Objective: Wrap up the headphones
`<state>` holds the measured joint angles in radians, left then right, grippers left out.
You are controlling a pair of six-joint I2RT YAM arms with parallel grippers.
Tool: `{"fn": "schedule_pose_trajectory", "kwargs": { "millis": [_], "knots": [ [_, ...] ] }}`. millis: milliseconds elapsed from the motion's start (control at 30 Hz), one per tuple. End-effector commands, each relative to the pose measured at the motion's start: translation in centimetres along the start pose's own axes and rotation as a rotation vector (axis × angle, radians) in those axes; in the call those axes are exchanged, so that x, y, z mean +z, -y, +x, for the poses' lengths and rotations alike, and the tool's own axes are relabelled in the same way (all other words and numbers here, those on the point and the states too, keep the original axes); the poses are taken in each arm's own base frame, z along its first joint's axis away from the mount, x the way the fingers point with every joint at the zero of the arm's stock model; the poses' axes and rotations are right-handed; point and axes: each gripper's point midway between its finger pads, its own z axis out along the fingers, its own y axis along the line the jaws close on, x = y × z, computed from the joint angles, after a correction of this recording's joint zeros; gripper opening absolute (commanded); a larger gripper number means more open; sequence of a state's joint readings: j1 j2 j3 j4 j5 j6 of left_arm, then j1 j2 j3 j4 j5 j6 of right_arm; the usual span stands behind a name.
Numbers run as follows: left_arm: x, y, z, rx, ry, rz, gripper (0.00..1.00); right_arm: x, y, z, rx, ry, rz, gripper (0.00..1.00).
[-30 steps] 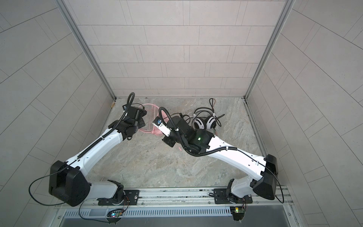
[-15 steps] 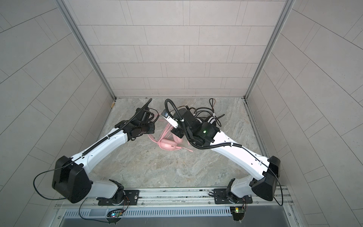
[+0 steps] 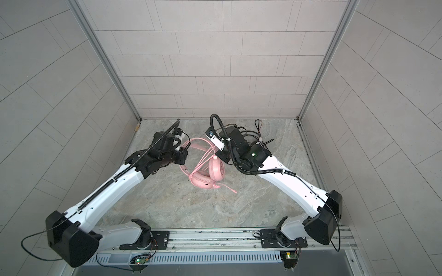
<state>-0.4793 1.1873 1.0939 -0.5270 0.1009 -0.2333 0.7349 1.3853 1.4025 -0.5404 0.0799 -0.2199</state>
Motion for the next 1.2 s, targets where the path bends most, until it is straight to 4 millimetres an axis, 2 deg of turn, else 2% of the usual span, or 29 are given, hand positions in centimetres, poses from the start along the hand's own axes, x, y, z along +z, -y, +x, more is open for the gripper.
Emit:
{"fn": "schedule_pose_trajectory", "kwargs": {
  "millis": [0, 100, 200, 333, 467, 900, 1067, 1167],
  "knots": [
    [-1.4, 1.1, 1.2, 0.066, 0.033, 0.088, 0.0, -0.4, 3.4, -1.0, 0.098, 0.057, 0.087, 0.0],
    [-2.5, 1.2, 0.5, 0.04, 0.105, 0.104, 0.0, 0.0, 3.0, -0.6, 0.113, 0.056, 0.069, 0.01],
    [-3.5, 1.8, -0.1, 0.031, 0.14, 0.137, 0.0, 0.4, 2.5, -0.3, 0.151, 0.075, 0.025, 0.07],
    [-4.0, 3.6, -1.0, 0.012, 0.152, 0.243, 0.0, 0.7, 2.2, -0.1, 0.213, 0.11, -0.032, 0.15],
    [-4.3, 3.8, -1.4, 0.006, 0.131, 0.242, 0.0, 1.2, 1.9, 0.4, 0.255, 0.115, -0.06, 0.2],
    [-6.7, 7.0, -4.7, -0.037, 0.175, 0.412, 0.0, 3.7, 1.0, 1.5, 0.46, 0.213, -0.233, 0.27],
    [-7.7, 7.2, -5.9, -0.057, 0.177, 0.424, 0.0, 4.2, -0.4, 1.9, 0.519, 0.237, -0.32, 0.3],
    [-8.3, 7.5, -6.5, -0.059, 0.183, 0.444, 0.0, 5.0, -1.1, 3.2, 0.558, 0.223, -0.338, 0.31]
  ]
}}
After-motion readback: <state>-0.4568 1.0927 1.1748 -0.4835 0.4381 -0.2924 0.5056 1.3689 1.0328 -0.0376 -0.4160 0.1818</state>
